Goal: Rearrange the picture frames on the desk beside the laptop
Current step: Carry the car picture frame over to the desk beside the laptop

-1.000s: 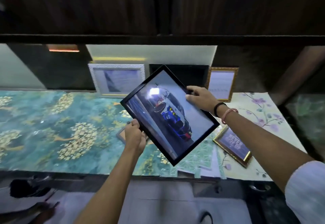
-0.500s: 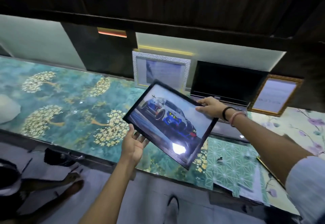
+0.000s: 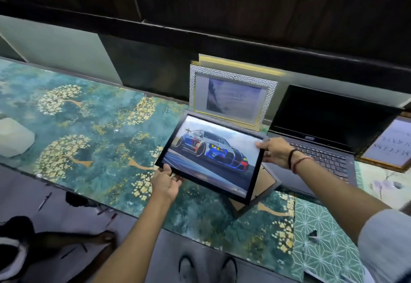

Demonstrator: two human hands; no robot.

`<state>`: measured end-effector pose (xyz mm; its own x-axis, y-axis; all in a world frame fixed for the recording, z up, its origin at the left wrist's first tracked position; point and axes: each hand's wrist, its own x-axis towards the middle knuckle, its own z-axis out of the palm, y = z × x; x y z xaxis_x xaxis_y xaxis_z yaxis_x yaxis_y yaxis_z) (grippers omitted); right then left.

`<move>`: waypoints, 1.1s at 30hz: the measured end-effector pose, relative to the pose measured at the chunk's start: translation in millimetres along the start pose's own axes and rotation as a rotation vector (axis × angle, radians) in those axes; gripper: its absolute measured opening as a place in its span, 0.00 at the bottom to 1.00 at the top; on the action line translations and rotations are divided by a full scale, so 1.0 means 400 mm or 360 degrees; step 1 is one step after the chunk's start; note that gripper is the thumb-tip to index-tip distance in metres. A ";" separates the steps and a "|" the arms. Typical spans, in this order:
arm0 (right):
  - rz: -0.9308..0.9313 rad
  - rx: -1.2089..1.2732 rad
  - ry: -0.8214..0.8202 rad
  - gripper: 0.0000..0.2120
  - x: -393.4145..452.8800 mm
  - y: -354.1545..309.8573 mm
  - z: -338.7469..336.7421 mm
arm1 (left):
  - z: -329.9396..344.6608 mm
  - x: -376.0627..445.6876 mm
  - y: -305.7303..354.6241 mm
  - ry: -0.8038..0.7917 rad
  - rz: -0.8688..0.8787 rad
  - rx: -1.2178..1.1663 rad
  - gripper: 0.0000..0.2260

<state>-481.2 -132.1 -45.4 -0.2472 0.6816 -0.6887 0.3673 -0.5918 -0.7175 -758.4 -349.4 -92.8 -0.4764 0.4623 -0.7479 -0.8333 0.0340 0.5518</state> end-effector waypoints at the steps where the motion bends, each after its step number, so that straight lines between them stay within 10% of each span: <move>1: -0.0008 0.0041 0.0110 0.05 0.018 0.008 0.012 | 0.008 0.023 -0.002 -0.0009 -0.0017 0.0007 0.08; 8: -0.0098 0.0050 0.0696 0.12 0.123 0.029 0.065 | 0.042 0.120 -0.006 -0.0085 -0.0081 0.0150 0.29; 16: -0.0216 0.0174 0.0669 0.12 0.205 -0.028 0.099 | 0.020 0.240 0.110 -0.0298 -0.0093 0.0282 0.05; 33: 0.0022 -0.0581 0.0508 0.06 0.433 0.072 0.115 | 0.020 0.300 0.149 -0.0065 0.0070 0.0765 0.11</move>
<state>-554.6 -50.8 -190.3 0.0264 0.8067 -0.5903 0.6735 -0.4507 -0.5858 -862.8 -284.9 -146.8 -0.4887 0.5066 -0.7102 -0.5840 0.4148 0.6978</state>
